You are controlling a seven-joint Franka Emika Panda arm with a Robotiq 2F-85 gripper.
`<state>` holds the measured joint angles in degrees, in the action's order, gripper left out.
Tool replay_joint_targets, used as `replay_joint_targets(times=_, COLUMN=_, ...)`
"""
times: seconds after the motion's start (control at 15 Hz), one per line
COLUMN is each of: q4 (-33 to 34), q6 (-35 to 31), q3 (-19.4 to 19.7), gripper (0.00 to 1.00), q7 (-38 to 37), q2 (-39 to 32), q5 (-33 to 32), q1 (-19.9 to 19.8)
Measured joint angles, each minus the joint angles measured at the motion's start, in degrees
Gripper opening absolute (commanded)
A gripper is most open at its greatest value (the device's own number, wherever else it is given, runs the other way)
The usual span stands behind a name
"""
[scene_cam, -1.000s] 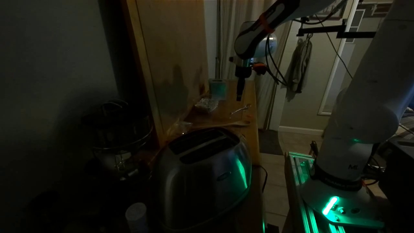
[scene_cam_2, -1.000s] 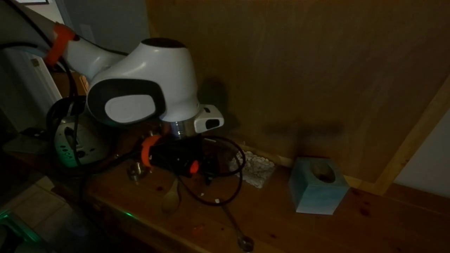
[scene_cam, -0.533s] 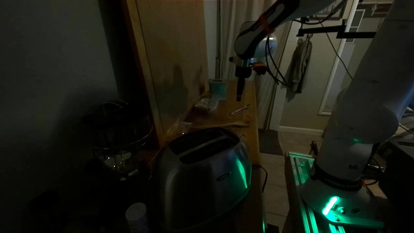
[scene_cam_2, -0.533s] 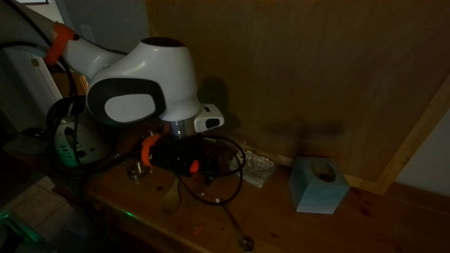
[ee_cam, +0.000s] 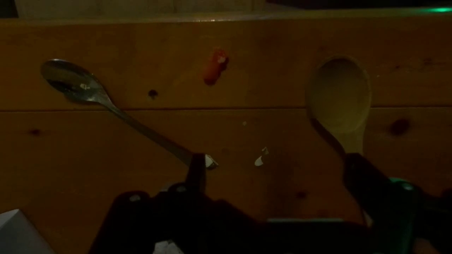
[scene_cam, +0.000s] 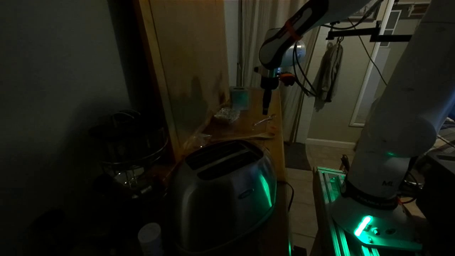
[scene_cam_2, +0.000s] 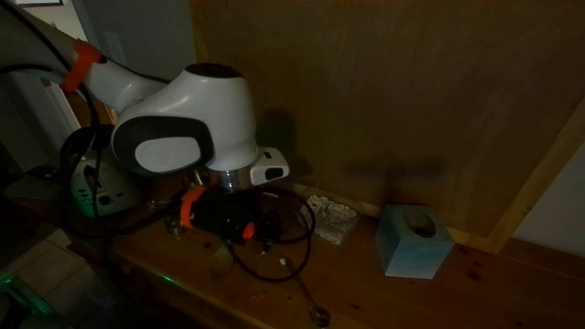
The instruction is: Put the orange object on the spoon, then drop it into the pot
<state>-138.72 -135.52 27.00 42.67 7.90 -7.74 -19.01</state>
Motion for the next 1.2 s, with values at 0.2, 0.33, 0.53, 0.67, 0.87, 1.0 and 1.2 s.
replay_joint_targets(times=0.2, q4=-0.9, q6=-0.6, q3=0.1, gripper=1.00, q7=0.0, q2=-0.9, q5=-0.2, q1=-1.0)
replay_joint_targets(times=0.33, q4=-1.3, q6=-2.1, q3=0.2, gripper=1.00, q7=0.0, q2=-1.9, q5=-0.2, q1=-1.7)
replay_joint_targets(times=0.53, q4=-1.9, q6=-5.3, q3=0.3, gripper=0.72, q7=0.0, q2=-3.8, q5=-0.2, q1=-2.7)
replay_joint_targets(times=0.67, q4=-2.1, q6=-7.0, q3=0.4, gripper=0.63, q7=-0.1, q2=-5.4, q5=-0.2, q1=-3.4)
replay_joint_targets(times=0.87, q4=-2.1, q6=-8.7, q3=0.4, gripper=0.70, q7=-0.3, q2=-7.8, q5=-0.2, q1=-4.2)
replay_joint_targets(times=1.0, q4=-2.1, q6=-9.4, q3=0.4, gripper=0.45, q7=-0.4, q2=-9.1, q5=-0.2, q1=-4.6)
replay_joint_targets(times=1.2, q4=-2.0, q6=-10.7, q3=0.4, gripper=0.26, q7=-0.5, q2=-10.7, q5=-0.2, q1=-5.0)
